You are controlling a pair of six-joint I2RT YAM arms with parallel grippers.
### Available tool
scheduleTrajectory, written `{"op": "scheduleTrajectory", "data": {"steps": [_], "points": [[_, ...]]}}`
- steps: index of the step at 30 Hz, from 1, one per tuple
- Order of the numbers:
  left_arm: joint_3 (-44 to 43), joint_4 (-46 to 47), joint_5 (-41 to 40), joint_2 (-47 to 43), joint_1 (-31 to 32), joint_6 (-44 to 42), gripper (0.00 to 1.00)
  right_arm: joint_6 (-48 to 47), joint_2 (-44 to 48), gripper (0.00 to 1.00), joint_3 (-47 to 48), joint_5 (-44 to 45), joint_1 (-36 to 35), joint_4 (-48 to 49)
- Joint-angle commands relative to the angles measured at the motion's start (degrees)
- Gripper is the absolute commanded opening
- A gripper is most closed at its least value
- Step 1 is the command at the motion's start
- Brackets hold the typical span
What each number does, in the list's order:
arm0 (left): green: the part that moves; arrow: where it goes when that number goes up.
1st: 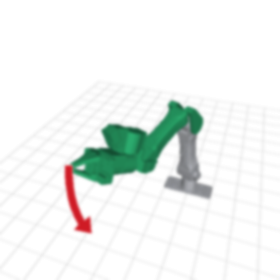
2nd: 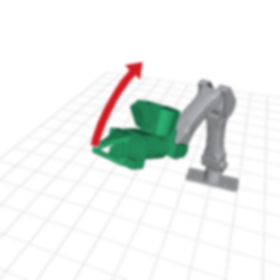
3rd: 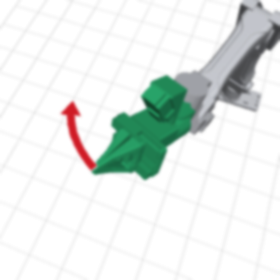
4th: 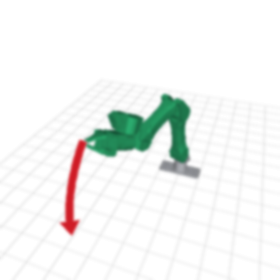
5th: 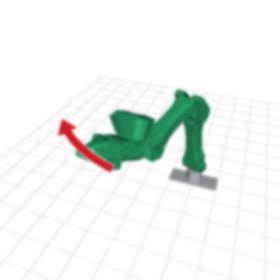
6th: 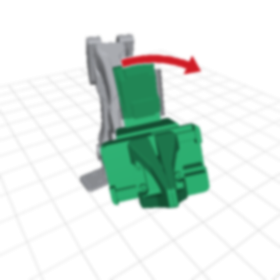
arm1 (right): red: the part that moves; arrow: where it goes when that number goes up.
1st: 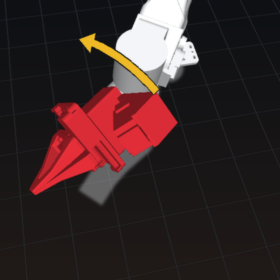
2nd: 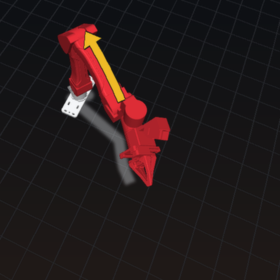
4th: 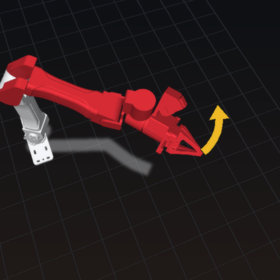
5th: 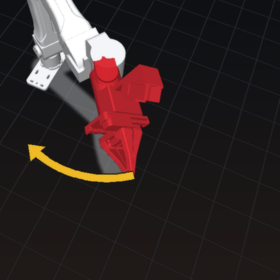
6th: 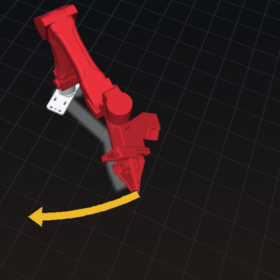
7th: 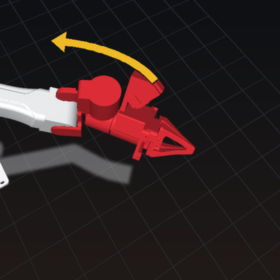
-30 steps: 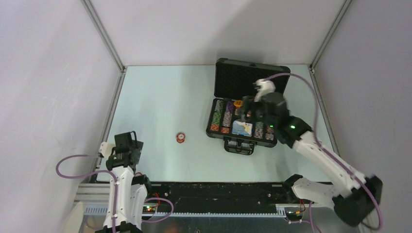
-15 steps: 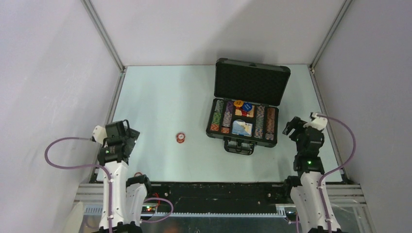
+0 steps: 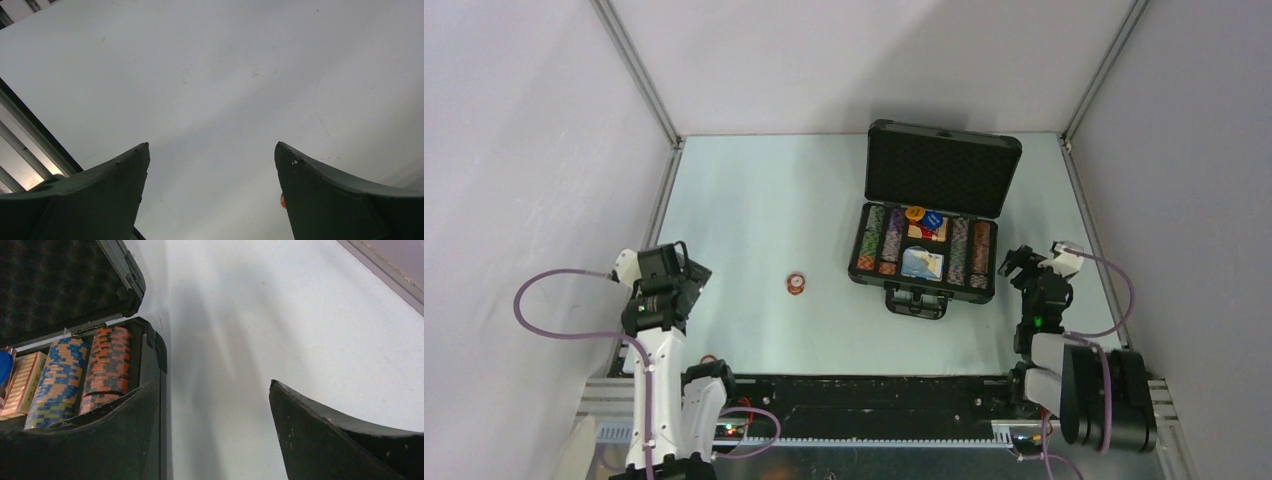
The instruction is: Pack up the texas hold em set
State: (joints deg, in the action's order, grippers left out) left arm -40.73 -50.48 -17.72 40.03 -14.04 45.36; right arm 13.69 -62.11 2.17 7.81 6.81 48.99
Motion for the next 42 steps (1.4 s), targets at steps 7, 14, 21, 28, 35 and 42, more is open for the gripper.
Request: {"op": "scheduleTrajectory", "data": {"steps": [7, 14, 21, 28, 35, 42], "points": [[-5.49, 0.05, -2.3, -0.41, -0.24, -5.12, 1.0, -8.87, -14.6, 0.99, 7.84, 3.3, -6.58, 13.71], [-6.72, 0.0, -4.91, 0.4, 2.82, -4.84, 1.0, -9.33, -15.54, 1.0, 10.71, 5.94, -8.92, 9.56], [-7.86, -0.07, -5.87, 0.51, 3.14, -6.76, 1.0, -9.13, -15.65, 1.0, 10.92, 4.43, -8.13, 8.94], [-5.69, -1.21, -11.18, -0.77, 3.16, 5.51, 1.0, -9.12, -15.64, 0.99, 10.97, 4.36, -8.13, 8.96], [-2.37, 0.28, -15.79, -4.26, 5.98, 9.51, 1.0, -9.08, -15.65, 0.99, 11.01, 4.4, -8.13, 8.96], [-1.22, 6.15, -14.91, -0.52, 10.93, 6.51, 1.0, -9.12, -15.62, 0.99, 10.97, 4.36, -8.13, 8.97]]}}
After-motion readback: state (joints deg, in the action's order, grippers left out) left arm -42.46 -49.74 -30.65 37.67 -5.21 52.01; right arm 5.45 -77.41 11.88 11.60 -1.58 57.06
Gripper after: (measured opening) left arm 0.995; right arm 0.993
